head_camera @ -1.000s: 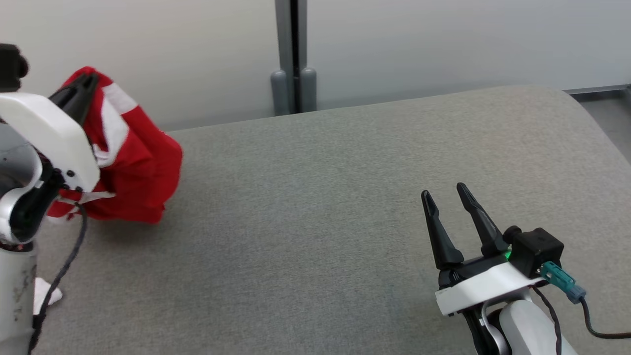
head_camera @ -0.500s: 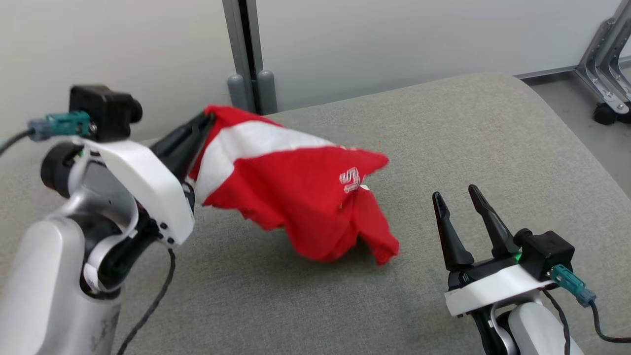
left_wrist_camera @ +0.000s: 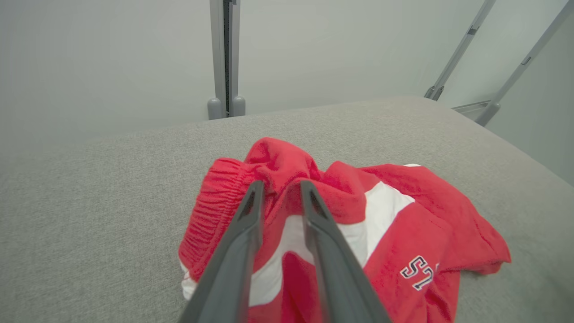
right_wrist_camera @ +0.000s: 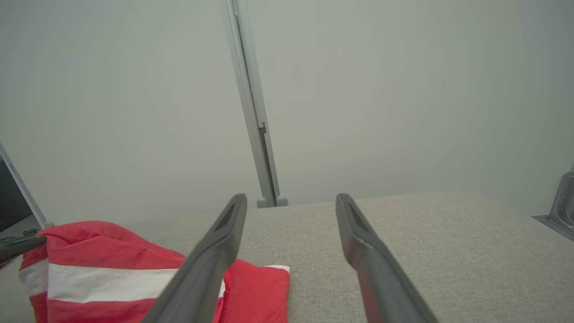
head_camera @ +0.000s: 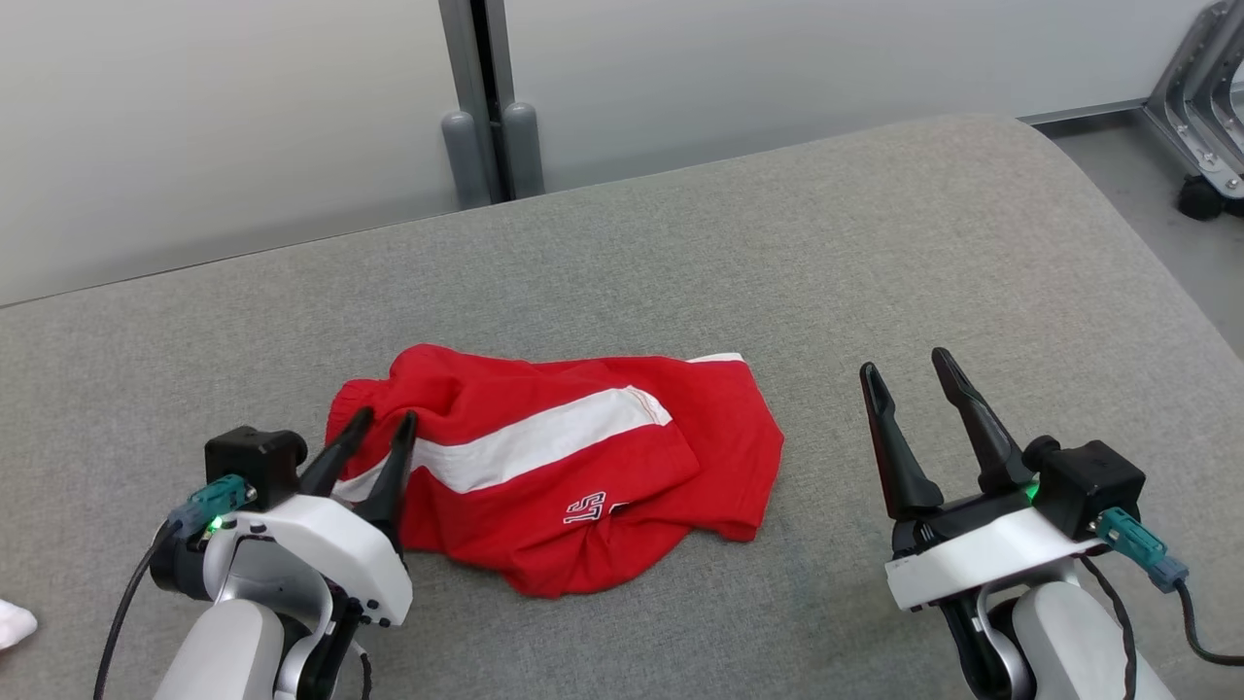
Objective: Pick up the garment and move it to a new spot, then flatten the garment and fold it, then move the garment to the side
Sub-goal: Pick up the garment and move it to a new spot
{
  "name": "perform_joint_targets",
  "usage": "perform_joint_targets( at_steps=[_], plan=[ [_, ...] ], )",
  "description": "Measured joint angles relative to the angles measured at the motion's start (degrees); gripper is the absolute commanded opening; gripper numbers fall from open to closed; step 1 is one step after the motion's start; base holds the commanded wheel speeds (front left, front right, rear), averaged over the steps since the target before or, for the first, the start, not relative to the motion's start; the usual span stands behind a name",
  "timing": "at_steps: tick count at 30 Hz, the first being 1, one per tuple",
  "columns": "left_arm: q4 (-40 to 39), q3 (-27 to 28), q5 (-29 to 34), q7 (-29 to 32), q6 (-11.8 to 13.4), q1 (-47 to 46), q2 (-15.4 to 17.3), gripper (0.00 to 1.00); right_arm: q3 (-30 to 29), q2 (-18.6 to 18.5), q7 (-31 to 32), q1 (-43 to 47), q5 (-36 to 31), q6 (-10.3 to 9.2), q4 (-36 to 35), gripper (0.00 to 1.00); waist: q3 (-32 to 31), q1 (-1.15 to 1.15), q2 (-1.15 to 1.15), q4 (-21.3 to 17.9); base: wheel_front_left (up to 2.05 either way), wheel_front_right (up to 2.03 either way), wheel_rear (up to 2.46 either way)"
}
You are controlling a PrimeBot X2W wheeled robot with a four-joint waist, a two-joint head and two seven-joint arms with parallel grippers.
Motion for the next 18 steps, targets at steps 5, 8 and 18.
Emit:
perform_joint_targets(
  at_steps=[5,8,18],
  plan=[
    [2.4,0.3,2.0,-9.6,0.2,-0.1,-0.4,1.00,0.0,-0.3,0.0,0.2,0.2,0.00,0.0,1.00,-0.7,0.00,0.00,1.6,0.00,0.00,0.00],
    [2.7,0.4,3.1,-12.2,0.8,0.0,-0.1,1.00,-0.3,-0.4,0.0,0.5,0.5,0.00,-0.1,1.00,-1.1,0.00,0.00,2.2,0.00,0.00,0.00],
    [-1.1,2.9,3.5,-18.5,5.0,6.8,-0.4,1.00,-1.8,-1.1,0.0,2.6,0.7,0.00,-1.2,1.00,-3.6,0.00,0.00,5.1,0.00,0.00,0.00]
  ],
)
